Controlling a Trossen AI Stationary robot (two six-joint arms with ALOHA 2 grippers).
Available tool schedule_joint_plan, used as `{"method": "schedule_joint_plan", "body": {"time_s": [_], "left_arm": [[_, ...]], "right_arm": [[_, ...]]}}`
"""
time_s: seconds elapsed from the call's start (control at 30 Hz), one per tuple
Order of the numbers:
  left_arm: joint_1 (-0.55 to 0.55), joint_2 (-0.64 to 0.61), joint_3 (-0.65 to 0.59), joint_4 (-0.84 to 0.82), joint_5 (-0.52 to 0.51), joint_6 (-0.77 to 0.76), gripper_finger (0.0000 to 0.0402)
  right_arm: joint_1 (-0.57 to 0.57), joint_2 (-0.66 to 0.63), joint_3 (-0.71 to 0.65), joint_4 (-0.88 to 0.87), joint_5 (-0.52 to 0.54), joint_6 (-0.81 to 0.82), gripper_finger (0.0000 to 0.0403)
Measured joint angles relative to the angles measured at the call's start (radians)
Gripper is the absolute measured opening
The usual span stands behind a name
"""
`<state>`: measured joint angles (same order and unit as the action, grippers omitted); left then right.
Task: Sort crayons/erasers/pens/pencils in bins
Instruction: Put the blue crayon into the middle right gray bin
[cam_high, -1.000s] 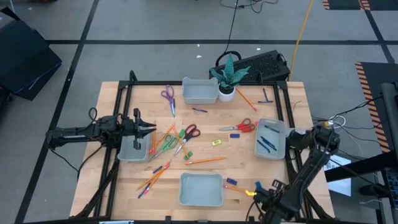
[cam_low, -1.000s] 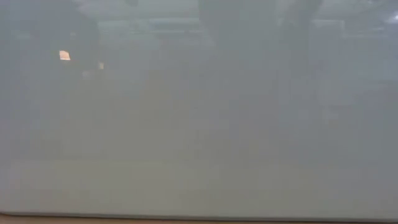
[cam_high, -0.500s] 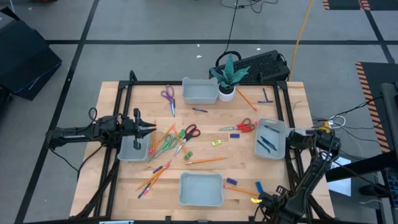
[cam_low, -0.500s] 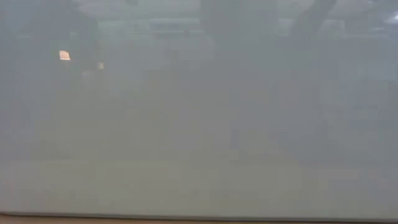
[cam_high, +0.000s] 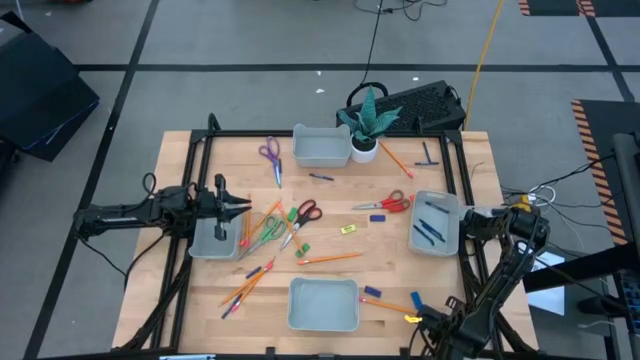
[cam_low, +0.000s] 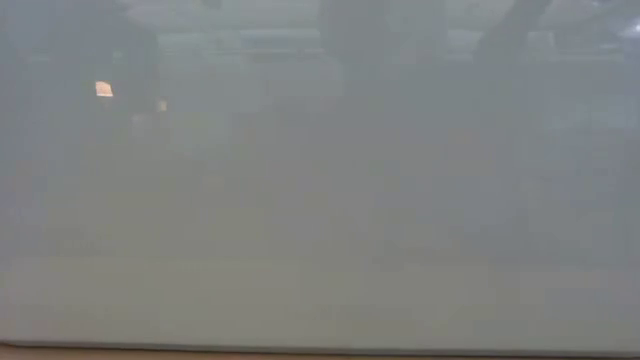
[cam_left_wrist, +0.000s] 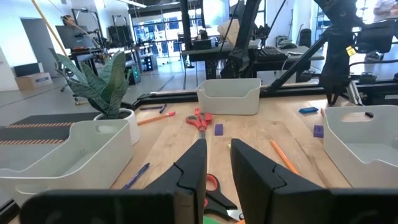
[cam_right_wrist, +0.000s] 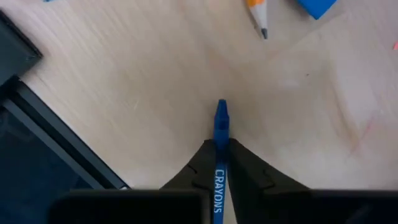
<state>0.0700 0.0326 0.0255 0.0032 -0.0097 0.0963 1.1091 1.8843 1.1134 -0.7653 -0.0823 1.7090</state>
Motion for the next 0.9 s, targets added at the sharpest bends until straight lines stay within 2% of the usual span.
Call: {"method": "schedule_joint_plan", "body": {"time_s": [0.17, 0.5, 0.57, 0.67, 0.9], "left_arm": [[0.0, 0.0, 0.0, 0.0, 0.0, 0.0, 0.0076], [0.0, 0.0, 0.0, -0.001, 0.0, 0.0, 0.0076], [0.0, 0.0, 0.0, 0.0, 0.001, 0.0, 0.0076], [0.0, 0.0, 0.0, 0.0, 0.0, 0.0, 0.0076], [0.0, 0.0, 0.0, 0.0, 0.0, 0.0, 0.0076]], "right_arm": [[-0.009, -0.062, -0.001, -0.032, 0.063, -0.042, 0.0014], [-0.136, -0.367, -0.008, -0.424, 0.384, -0.125, 0.0017], [-0.186, -0.428, -0.006, -0.5, 0.458, -0.137, 0.0017], [-0.284, -0.516, -0.016, -0.608, 0.511, -0.209, 0.0017], [-0.637, -0.685, -0.161, -0.622, 0.553, -0.456, 0.0017]]}}
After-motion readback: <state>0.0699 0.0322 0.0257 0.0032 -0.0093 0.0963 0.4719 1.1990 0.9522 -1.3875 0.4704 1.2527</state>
